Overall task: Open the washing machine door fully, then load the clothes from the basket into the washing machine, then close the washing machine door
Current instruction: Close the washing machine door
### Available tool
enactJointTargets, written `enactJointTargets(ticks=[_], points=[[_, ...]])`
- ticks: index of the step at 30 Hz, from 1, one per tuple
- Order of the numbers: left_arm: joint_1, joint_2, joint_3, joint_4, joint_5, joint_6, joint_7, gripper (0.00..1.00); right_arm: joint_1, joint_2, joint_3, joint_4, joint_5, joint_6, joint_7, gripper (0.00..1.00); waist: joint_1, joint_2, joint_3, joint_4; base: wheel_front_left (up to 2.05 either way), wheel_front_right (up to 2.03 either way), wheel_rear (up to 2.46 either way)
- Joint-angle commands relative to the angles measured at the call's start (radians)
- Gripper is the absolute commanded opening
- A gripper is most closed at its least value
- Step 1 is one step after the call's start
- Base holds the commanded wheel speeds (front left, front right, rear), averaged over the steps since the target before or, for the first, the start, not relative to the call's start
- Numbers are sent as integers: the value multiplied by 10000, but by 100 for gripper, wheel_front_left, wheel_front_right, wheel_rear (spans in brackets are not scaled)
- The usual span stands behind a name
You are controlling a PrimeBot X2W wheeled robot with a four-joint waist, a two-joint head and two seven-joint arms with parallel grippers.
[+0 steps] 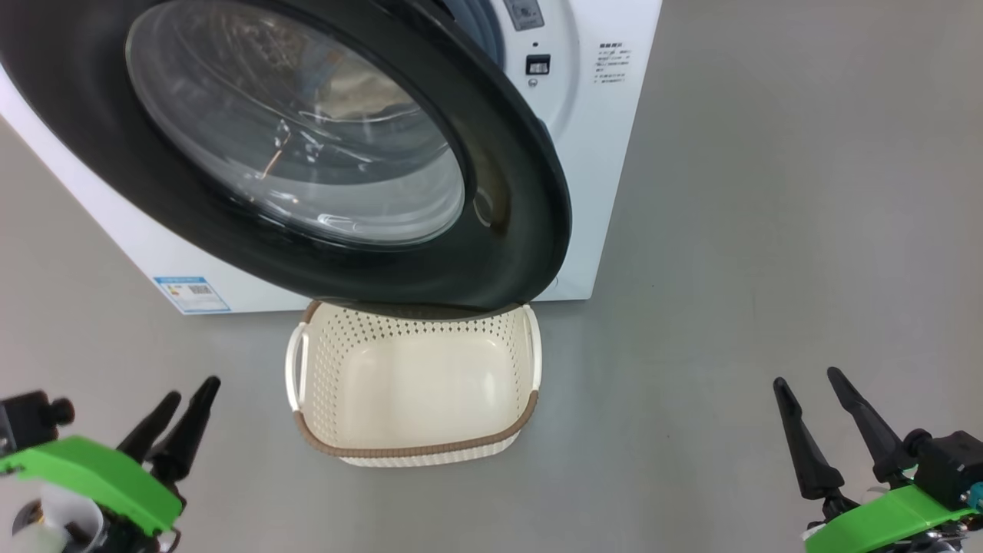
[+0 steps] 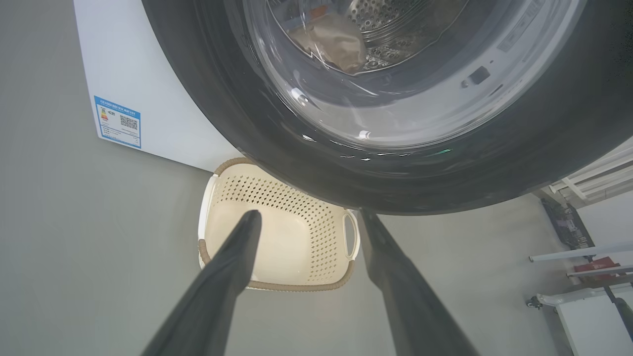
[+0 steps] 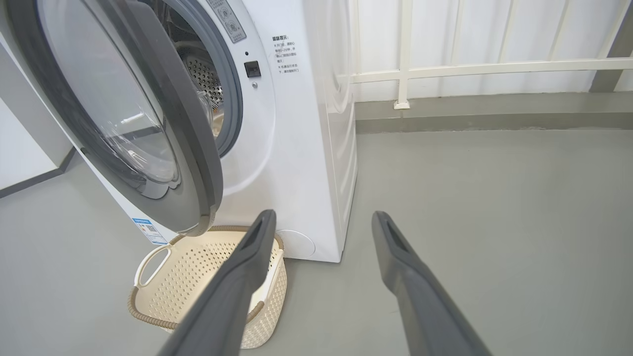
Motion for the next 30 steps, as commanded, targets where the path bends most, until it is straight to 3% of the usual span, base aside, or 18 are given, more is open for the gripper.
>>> enactJointTargets(ticks=[1, 10, 14, 22, 30], points=[[-111, 478, 355, -46, -25, -29, -206, 100, 74, -243, 137, -197, 97, 16, -76, 100, 0, 0, -58, -53, 0, 0, 0], [569, 407, 301, 314, 170, -29, -1083, 100, 454, -363, -135, -118, 196, 16, -76, 100, 0, 0, -366, -341, 0, 0, 0], [778, 284, 497, 555, 1083, -29, -1164, 100, 596, -391, -289, -76, 232, 16, -76, 100, 0, 0, -452, -484, 0, 0, 0], [1354, -667, 2471, 498, 3485, -29, -1170, 100, 680, -344, -461, -119, 217, 16, -76, 100, 0, 0, -447, -598, 0, 0, 0], [2309, -2018, 4804, -44, 6192, -29, -1172, 100, 601, -282, -502, -171, 238, 16, -76, 100, 0, 0, -416, -624, 0, 0, 0]])
